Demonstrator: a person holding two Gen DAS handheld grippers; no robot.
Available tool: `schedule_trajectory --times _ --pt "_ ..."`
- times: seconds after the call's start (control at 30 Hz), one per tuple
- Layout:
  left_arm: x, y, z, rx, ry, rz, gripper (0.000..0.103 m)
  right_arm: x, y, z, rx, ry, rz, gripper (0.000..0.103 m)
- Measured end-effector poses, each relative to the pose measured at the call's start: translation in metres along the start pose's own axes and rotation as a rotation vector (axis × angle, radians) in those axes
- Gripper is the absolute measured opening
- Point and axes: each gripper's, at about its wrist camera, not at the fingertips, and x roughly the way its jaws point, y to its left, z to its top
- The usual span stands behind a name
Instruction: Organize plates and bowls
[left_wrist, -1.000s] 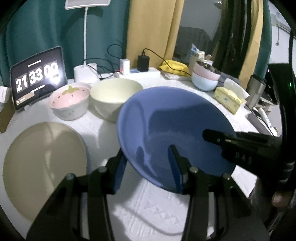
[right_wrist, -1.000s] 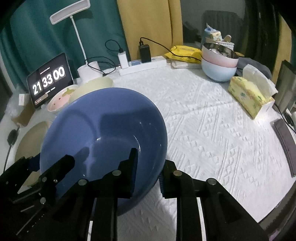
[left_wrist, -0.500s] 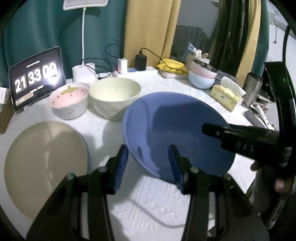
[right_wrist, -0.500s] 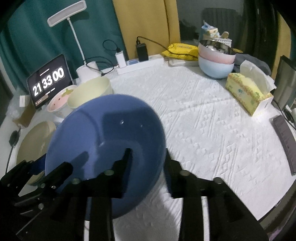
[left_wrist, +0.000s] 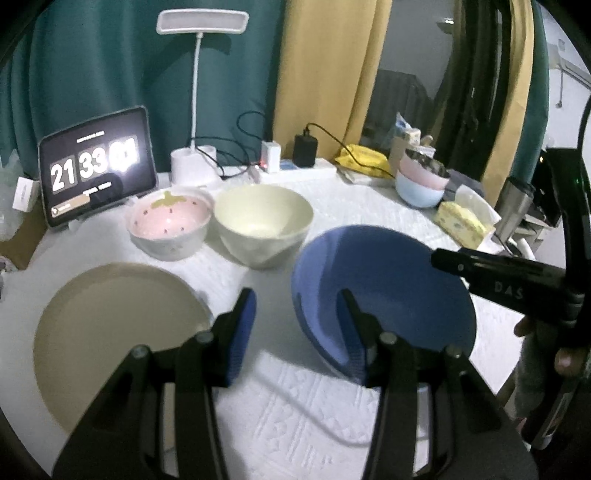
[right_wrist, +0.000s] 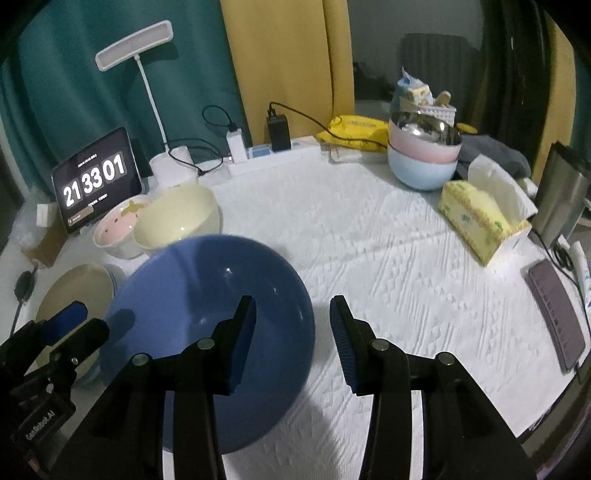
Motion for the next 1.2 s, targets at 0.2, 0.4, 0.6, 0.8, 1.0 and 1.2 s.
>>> schedule_trajectory --times 0.2,0.4,0.6,0.8,1.0,1.2 --pt "-0.002 0.006 0.012 -0.015 -0.021 0.007 0.047 -0.005 0.007 0.015 -0.016 -0.027 0.008 0.044" --pt "-0.001 0.010 0.023 -0.024 -0.034 0.019 0.047 -0.005 0.013 0.027 -0.031 -0.044 0.022 0.044" --pt "0.002 0.015 0.035 -0.029 -0.046 0.034 0.047 -0.001 0.019 0.040 -0.048 -0.054 0.036 0.044" --pt "0.008 0.022 0.046 -0.042 -0.052 0.043 0.052 0.006 0.025 0.053 -0.063 -0.055 0.053 0.044" --pt "0.018 0.033 0.053 -0.072 -0.041 0.052 0.061 0.018 0.033 0.065 -0.079 -0.048 0.069 0.044" --pt "0.034 0.041 0.059 -0.082 -0.014 0.066 0.061 0.032 0.041 0.073 -0.091 -0.029 0.086 0.044"
